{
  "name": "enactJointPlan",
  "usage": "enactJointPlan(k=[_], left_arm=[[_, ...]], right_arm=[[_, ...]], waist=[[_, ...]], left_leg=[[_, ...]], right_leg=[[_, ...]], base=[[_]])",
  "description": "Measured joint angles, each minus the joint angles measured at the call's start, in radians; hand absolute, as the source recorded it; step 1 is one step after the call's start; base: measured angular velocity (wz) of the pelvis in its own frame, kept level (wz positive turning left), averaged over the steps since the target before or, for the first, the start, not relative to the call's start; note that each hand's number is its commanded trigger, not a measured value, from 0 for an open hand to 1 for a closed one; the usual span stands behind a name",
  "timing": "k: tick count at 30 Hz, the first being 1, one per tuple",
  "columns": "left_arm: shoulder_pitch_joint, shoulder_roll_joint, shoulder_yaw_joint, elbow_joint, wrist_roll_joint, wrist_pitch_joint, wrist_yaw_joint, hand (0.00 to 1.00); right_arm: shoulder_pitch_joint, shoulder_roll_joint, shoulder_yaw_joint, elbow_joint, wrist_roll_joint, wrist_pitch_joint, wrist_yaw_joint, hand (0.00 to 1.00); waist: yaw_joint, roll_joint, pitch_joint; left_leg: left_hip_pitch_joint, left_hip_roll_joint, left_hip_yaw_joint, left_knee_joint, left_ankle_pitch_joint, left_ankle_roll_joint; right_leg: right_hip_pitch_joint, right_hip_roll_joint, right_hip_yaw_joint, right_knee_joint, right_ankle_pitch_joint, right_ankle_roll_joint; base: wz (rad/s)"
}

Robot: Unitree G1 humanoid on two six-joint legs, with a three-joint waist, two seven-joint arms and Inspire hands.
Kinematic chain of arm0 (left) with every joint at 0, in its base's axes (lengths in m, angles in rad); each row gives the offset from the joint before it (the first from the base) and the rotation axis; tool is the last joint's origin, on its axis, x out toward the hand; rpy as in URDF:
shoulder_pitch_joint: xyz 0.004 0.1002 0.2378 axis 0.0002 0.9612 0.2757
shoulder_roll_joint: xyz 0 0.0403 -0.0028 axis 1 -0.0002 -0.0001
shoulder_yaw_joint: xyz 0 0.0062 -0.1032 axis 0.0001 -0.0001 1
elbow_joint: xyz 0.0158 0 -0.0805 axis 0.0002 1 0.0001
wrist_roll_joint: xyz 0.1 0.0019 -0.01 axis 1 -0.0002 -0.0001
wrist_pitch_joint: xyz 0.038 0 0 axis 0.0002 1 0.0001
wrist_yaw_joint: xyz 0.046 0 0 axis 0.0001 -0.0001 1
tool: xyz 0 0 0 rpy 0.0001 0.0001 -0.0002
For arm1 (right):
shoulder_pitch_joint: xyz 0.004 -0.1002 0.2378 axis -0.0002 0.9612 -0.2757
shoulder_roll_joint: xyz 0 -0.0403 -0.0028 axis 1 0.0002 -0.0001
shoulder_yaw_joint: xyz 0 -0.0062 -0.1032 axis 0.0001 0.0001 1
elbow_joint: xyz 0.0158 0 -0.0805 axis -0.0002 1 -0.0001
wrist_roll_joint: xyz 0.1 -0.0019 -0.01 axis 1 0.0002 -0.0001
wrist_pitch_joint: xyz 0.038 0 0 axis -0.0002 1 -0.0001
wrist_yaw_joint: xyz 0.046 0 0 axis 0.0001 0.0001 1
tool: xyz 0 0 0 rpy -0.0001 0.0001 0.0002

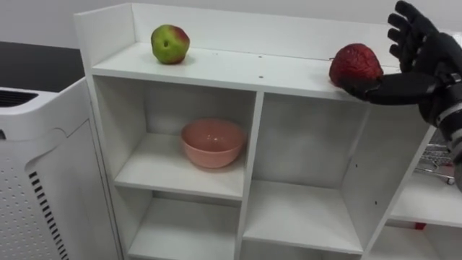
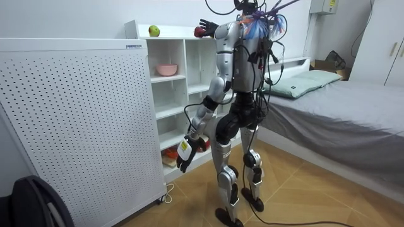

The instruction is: Arrange fruit in the closet

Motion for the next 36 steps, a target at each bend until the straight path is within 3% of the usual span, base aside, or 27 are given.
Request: enactJointPlan(k=[4, 15, 17, 18, 19, 20, 21, 36], left_arm=[[-0.024, 0.014, 0.002, 0.0, 0.0, 0.001, -0.002, 0.0], [-0.034, 0.018, 0.017, -0.023, -0.001, 0.013, -0.023, 0.0], [-0.034, 0.018, 0.018, -0.023, -0.001, 0.022, -0.031, 0.0], [-0.034, 0.018, 0.018, -0.023, -0.001, 0.023, -0.036, 0.0], [-0.034, 0.019, 0.018, -0.023, -0.001, 0.027, -0.043, 0.0], [-0.034, 0.02, 0.018, -0.023, -0.002, 0.03, -0.048, 0.0], [-0.034, 0.021, 0.018, -0.023, -0.002, 0.031, -0.051, 0.0], [-0.062, 0.026, 0.014, -0.023, -0.003, 0.073, -0.071, 0.0]], right_arm=[[-0.019, -0.01, 0.0, 0.035, 0.005, 0.0, 0.007, 0.0], [-0.031, -0.029, 0.002, 0.08, 0.008, 0.002, 0.063, 0.0], [-0.038, -0.035, 0.002, 0.106, 0.008, 0.003, 0.084, 0.12], [-0.041, -0.036, 0.002, 0.108, 0.007, 0.009, 0.086, 0.51], [-0.047, -0.039, 0.004, 0.108, 0.005, 0.024, 0.092, 0.72], [-0.049, -0.043, 0.005, 0.108, 0.003, 0.03, 0.103, 0.8], [-0.049, -0.046, 0.006, 0.108, 0.002, 0.034, 0.108, 0.98], [-0.059, -0.064, 0.009, 0.113, -0.073, 0.041, 0.179, 1.0]], waist=[[0.001, -0.004, -0.0025], [0.003, -0.004, -0.0042], [0.002, -0.003, -0.0058], [0.002, -0.003, -0.006], [0.001, -0.002, -0.0067], [0.0, -0.001, -0.0071], [-0.001, -0.001, -0.0074], [0.005, 0.002, -0.0073]], left_leg=[[-0.003, -0.001, -0.004, 0.002, 0.0, 0.0], [0.001, -0.001, -0.003, 0.007, 0.0, 0.0], [0.004, -0.001, -0.004, 0.007, 0.0, 0.0], [0.004, -0.001, -0.003, 0.007, 0.0, 0.0], [0.004, -0.001, -0.004, 0.008, 0.0, 0.0], [0.004, 0.0, -0.004, 0.007, 0.001, 0.0], [0.004, 0.0, -0.004, 0.007, 0.001, -0.001], [0.004, 0.001, -0.016, -0.008, 0.003, -0.005]], right_leg=[[-0.001, 0.0, -0.004, 0.0, 0.0, 0.0], [0.004, -0.001, -0.003, 0.0, 0.0, 0.0], [0.008, -0.001, -0.004, 0.0, 0.0, -0.001], [0.008, -0.001, -0.004, 0.0, 0.0, -0.001], [0.008, -0.001, -0.004, 0.0, 0.001, -0.001], [0.008, -0.001, -0.004, 0.0, 0.001, -0.001], [0.008, 0.0, -0.004, 0.0, 0.001, -0.002], [0.012, 0.002, -0.011, 0.0, 0.001, -0.002]], base=[[0.02], [0.0], [0.0], [0.0], [0.0], [0.0], [0.0], [0.01]])
